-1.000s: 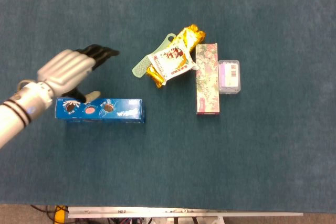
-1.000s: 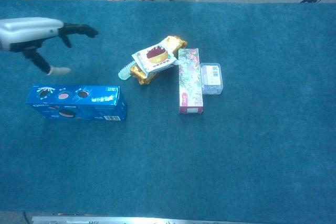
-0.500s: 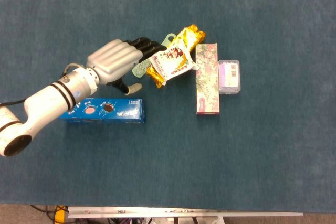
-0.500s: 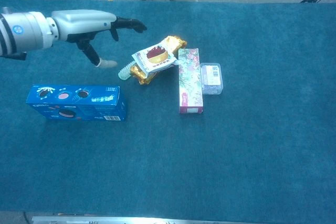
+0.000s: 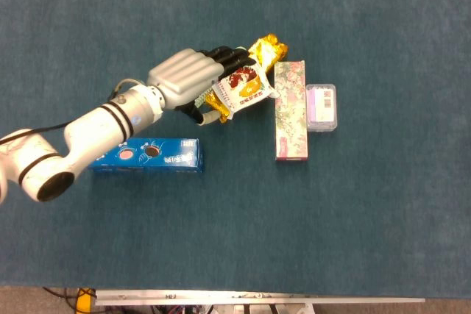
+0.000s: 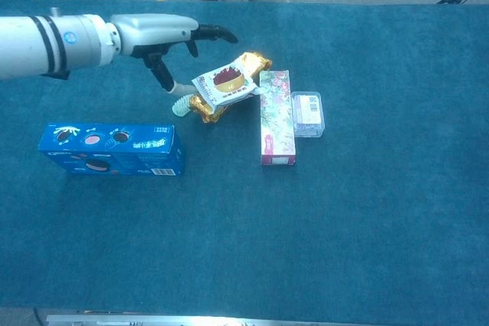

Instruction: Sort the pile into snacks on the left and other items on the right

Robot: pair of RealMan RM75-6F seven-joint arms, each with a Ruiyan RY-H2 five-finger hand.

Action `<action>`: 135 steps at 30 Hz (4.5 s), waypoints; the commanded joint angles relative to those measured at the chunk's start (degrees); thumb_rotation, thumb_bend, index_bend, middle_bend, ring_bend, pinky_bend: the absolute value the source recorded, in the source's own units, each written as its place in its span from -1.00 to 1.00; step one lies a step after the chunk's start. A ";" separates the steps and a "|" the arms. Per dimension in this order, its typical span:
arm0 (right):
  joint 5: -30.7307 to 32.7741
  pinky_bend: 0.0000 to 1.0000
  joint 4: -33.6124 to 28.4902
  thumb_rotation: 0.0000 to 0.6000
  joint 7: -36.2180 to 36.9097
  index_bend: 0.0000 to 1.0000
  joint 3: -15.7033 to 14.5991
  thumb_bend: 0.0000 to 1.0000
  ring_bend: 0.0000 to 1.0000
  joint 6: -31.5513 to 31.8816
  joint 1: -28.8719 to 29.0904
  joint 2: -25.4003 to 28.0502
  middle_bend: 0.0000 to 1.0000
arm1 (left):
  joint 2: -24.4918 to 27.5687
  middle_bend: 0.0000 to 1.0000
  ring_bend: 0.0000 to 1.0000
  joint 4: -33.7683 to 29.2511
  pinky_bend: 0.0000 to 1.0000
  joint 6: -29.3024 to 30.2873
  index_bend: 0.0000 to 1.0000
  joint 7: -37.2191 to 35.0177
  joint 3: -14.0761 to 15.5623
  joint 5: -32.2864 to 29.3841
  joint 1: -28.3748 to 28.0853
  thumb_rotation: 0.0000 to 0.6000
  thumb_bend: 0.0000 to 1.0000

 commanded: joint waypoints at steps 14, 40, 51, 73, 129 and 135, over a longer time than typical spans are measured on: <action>0.21 -0.07 0.75 1.00 1.16 -0.05 -0.46 -0.98 -0.30 -0.68 0.40 0.23 -0.16 | -7.99 -1.00 -1.00 6.23 -0.79 -2.38 -1.00 7.30 -0.20 -4.53 -5.59 1.00 -0.35; 1.28 -0.07 0.59 1.00 1.37 -0.05 -0.80 -0.98 -0.30 -0.35 -0.12 0.68 -0.16 | -12.85 -0.87 -0.68 10.61 -0.35 -1.42 -0.46 19.08 4.61 -11.36 -8.17 1.00 -0.35; 1.18 -0.07 -0.51 1.00 0.67 -0.05 -0.86 -0.98 -0.30 0.11 -0.39 0.99 -0.16 | -8.73 -0.60 -0.48 9.21 -0.16 -1.06 -0.26 20.39 7.69 -11.56 -5.83 1.00 -0.35; 0.37 -0.07 -1.48 1.00 0.34 -0.05 -0.97 -0.98 -0.30 0.76 -0.49 0.93 -0.16 | 2.72 -0.59 -0.48 0.72 -0.16 -1.30 -0.25 27.76 14.68 -18.71 -4.10 1.00 -0.35; -2.42 -0.07 -1.26 1.00 2.66 -0.05 -0.54 -0.98 -0.30 -0.69 3.05 2.28 -0.16 | 0.35 -0.56 -0.92 -0.54 -0.64 8.38 -0.54 24.98 2.92 -28.86 0.12 -0.94 -0.35; -2.50 -0.07 -1.22 1.00 2.95 -0.05 -0.95 -0.98 -0.30 -0.39 2.63 2.56 -0.16 | -2.53 -0.52 -0.92 4.67 -0.66 6.06 -0.54 27.13 3.88 -34.73 -2.57 -1.00 -0.38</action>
